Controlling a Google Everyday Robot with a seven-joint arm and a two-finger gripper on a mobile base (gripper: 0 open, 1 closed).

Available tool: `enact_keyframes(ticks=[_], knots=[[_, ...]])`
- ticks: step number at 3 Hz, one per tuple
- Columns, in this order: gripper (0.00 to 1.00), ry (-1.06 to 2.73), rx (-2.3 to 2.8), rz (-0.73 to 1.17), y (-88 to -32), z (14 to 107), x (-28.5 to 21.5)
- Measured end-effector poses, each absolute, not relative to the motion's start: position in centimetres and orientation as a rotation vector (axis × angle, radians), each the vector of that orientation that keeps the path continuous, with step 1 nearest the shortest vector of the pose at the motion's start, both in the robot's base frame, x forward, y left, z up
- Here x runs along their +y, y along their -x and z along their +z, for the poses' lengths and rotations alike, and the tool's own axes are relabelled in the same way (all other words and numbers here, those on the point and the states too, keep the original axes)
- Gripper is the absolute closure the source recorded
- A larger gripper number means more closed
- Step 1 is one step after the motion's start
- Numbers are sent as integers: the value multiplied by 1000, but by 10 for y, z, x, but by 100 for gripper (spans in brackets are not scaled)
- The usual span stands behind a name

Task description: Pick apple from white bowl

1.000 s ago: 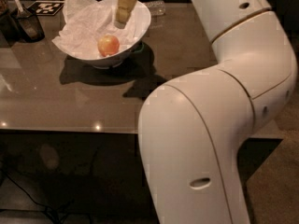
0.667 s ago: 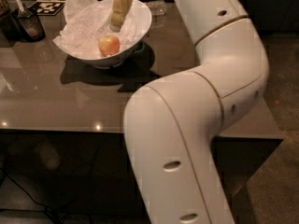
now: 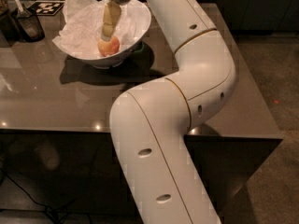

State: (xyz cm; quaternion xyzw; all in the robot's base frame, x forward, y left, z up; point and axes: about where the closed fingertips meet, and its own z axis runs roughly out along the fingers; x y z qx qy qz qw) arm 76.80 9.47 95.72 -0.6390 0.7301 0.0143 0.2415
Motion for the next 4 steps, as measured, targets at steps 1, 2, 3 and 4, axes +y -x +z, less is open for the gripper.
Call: enact_keyframes(ticks=[1, 2, 3, 4], knots=[[0, 1750, 1975, 48, -775, 950, 100], [0, 1752, 1993, 68, -780, 933, 101], [0, 1756, 2016, 79, -783, 920, 99], [0, 1768, 2027, 84, -784, 911, 99]])
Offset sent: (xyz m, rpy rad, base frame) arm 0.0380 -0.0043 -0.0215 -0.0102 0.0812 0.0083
